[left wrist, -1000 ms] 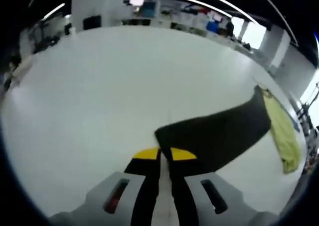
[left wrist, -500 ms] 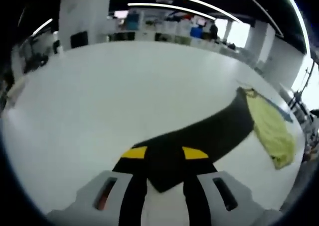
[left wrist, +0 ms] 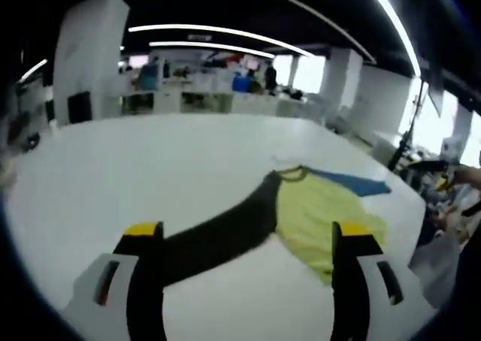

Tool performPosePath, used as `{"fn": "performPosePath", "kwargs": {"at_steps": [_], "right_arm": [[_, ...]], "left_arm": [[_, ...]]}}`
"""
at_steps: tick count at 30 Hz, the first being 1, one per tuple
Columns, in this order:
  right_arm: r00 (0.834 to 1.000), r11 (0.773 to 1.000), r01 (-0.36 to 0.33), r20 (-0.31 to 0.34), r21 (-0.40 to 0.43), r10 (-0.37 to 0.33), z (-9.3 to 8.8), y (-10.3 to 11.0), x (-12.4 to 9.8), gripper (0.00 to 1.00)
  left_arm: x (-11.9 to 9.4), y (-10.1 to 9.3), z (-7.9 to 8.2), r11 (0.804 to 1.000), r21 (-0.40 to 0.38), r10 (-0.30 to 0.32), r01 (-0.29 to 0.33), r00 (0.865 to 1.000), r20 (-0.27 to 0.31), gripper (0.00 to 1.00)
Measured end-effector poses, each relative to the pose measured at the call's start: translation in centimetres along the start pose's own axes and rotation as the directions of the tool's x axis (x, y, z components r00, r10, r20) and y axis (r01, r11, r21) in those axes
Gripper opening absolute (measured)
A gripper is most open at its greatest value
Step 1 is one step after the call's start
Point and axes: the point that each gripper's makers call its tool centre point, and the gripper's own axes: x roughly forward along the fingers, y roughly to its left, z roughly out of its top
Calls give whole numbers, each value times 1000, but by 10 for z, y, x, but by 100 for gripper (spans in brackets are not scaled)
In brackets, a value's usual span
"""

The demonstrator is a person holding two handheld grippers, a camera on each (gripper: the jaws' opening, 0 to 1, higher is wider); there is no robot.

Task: Fold the garment on the visible template until the final outline fits inside the template.

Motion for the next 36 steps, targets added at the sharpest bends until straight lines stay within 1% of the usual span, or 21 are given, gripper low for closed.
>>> {"fn": "performPosePath", "kwargs": {"at_steps": [3,7,8,11,12,14,15,16,18,20,23,25,26,28,32,34,36], "right_arm": [[1000,1000,-11,-8,-13,11,-8,-5,-8,96],[999,999,-30,-17,-21,30,-18,-9,-18,98],[999,999,-34,-22,-26,34,-20,-10,-20,98],[999,999,-41,-30,-31,40,-29,-14,-29,100],[998,999,-46,-34,-25,46,-33,-16,-32,100],[998,999,-50,-42,-14,50,-39,-19,-37,100],[997,999,-53,-47,-9,52,-43,-20,-39,100],[997,998,-58,-50,-4,57,-48,-21,-42,100],[997,998,-59,-57,1,59,-54,-23,-45,100],[997,999,-42,-64,19,43,-61,-26,-49,100],[998,999,-13,-55,40,16,-63,-27,-55,100],[998,997,25,-54,74,-21,-65,-31,-58,100],[998,996,31,-49,83,-27,-64,-31,-58,100],[999,996,36,-39,86,-33,-62,-31,-58,100],[998,997,47,-52,69,-43,-63,-31,-48,99],[997,996,50,-58,75,-46,-63,-32,-46,97],[997,996,44,-59,78,-40,-62,-28,-40,96]], "left_arm": [[-7,-28,-4,997,69,-13,16,999,-34,99],[-21,-70,-9,996,81,-41,47,997,-69,99],[-24,-78,-11,995,87,-43,50,996,-79,99],[-32,-100,-22,993,106,-48,60,992,-113,99],[-37,-112,-28,990,126,-47,64,990,-135,99],[-41,-123,-37,986,156,-40,65,986,-162,99],[-43,-130,-44,985,162,-37,67,983,-180,99],[-44,-137,-49,986,148,-46,75,981,-190,99],[-46,-143,-55,987,137,-52,79,980,-190,99],[-50,-151,-63,989,106,-80,102,977,-198,99],[-56,-156,-69,986,104,-104,128,972,-210,99],[-57,-154,-73,987,76,-120,139,969,-215,99],[-57,-152,-74,987,72,-122,141,968,-220,99],[-56,-152,-75,986,75,-125,146,965,-232,99],[-46,-145,-71,982,89,-145,169,962,-229,99],[-41,-142,-72,980,90,-153,178,960,-234,99],[-36,-144,-78,973,108,-169,203,949,-265,95]]}}
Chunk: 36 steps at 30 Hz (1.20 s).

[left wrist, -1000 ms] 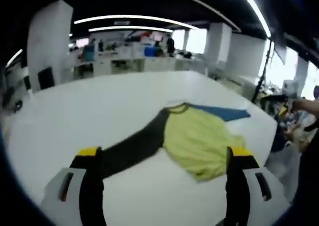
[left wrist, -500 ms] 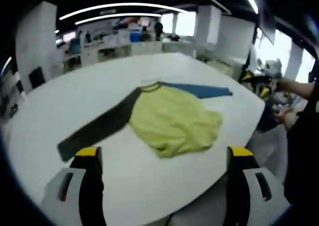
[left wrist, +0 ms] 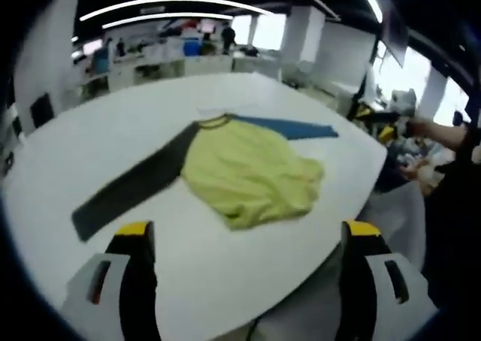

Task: Fold the garment on the visible template until the final outline fits inside the template.

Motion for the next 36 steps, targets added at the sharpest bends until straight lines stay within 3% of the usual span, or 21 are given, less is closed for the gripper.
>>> {"fn": "performPosePath", "kwargs": {"at_steps": [2,6,12,17,20,23,26,30,33,36], "right_arm": [[999,999,-33,-19,-22,33,-2,6,11,93],[997,997,-73,-33,-25,72,-7,10,31,82],[987,988,-146,-79,-54,142,-32,8,72,52],[981,987,-156,-119,-27,152,-55,1,96,30],[979,990,-144,-148,-5,142,-65,-4,103,28],[976,992,-127,-180,-1,124,-73,-12,110,27],[974,992,-127,-190,12,127,-74,-15,115,25],[966,990,-143,-218,-2,139,-79,-13,124,25],[961,988,-151,-237,-14,143,-83,-11,129,24],[956,989,-149,-257,-20,139,-88,-10,132,24]], "left_arm": [[14,-1,-9,997,64,-29,31,999,-29,90],[43,-3,-24,995,55,-86,89,995,-58,71],[88,-1,-37,983,100,-140,152,984,-111,52],[114,6,-45,953,226,-165,202,971,-171,34],[122,9,-52,924,306,-162,229,960,-230,27],[126,15,-57,908,351,-140,231,954,-265,24],[127,19,-62,900,367,-129,235,948,-290,22],[127,22,-64,871,425,-116,246,944,-308,22],[128,23,-58,835,492,-100,245,948,-303,22],[132,22,-56,782,562,-102,270,945,-311,20]]}}
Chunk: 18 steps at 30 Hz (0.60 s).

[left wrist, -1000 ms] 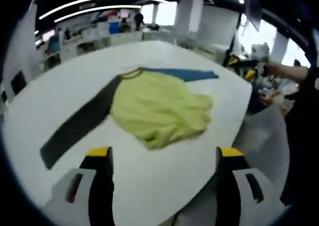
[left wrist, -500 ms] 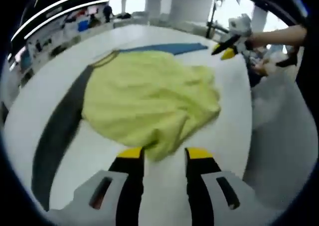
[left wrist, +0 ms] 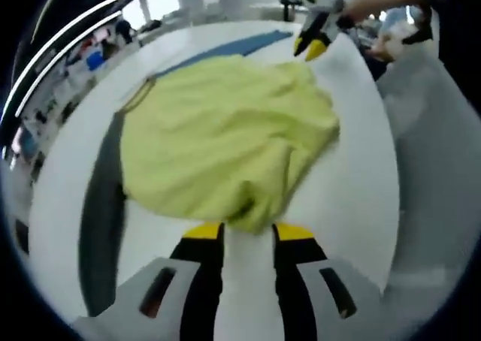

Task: Fold the garment on the visible template until the final outline fits inside the template.

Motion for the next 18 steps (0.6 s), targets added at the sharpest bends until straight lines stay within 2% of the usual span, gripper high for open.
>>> {"fn": "performPosePath", "kwargs": {"at_steps": [4,7,9,10,12,13,15,17,18], "right_arm": [[1000,1000,0,-6,3,0,-1,1,4,22],[1000,1000,5,-22,-11,-5,-2,0,9,20],[1000,1000,5,-17,-15,-5,0,2,9,20],[1000,1000,5,-18,-13,-5,0,3,9,19],[1000,999,11,-24,-34,-12,0,4,9,15],[999,998,30,-41,-60,-33,-3,0,9,11],[999,998,22,-35,-61,-24,-5,0,13,8],[999,996,9,-37,-88,-12,-3,4,15,4],[999,994,23,-37,-108,-27,-3,3,15,4]], "left_arm": [[6,2,-3,999,47,-3,4,1000,-21,19],[13,2,-9,998,55,-23,25,999,-42,16],[15,-1,-15,996,79,-43,49,996,-79,15],[18,1,-11,997,64,-30,33,998,-51,14],[19,1,-11,997,69,-31,35,998,-57,12],[20,1,-12,997,72,-35,39,998,-56,8],[23,-2,-15,995,77,-54,60,996,-74,0],[24,1,-14,997,61,-50,54,997,-63,0],[24,1,-14,997,59,-51,55,997,-63,0]]}}
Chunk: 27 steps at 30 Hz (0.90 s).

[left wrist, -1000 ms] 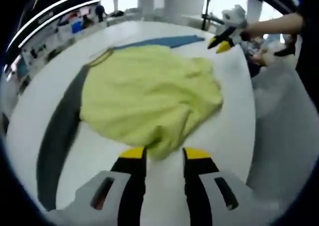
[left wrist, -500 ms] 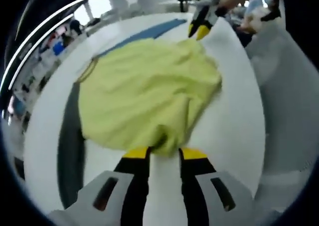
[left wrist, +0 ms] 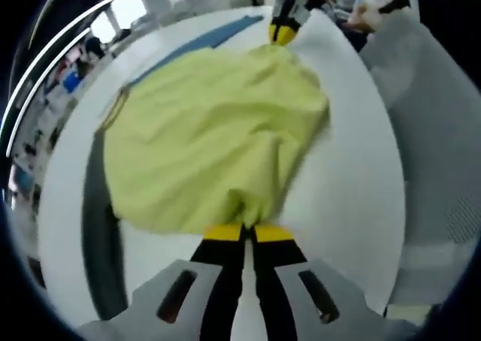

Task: Fold the garment on the visible template until the final outline fits inside the template.

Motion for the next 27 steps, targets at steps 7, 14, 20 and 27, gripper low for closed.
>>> {"fn": "performPosePath", "kwargs": {"at_steps": [7,14,20,27], "right_arm": [[1000,999,8,10,37,-9,1,4,-10,3],[995,995,74,55,71,-78,12,1,-40,3],[991,990,106,67,96,-113,20,2,-61,3],[989,980,128,53,150,-137,20,5,-82,3]], "left_arm": [[-12,-11,2,987,-158,-51,41,997,-57,0],[-52,-22,18,854,-507,-124,118,992,22,0],[-91,-33,28,679,-709,-154,191,981,116,0],[-100,-37,8,515,-840,-143,173,983,115,0]]}}
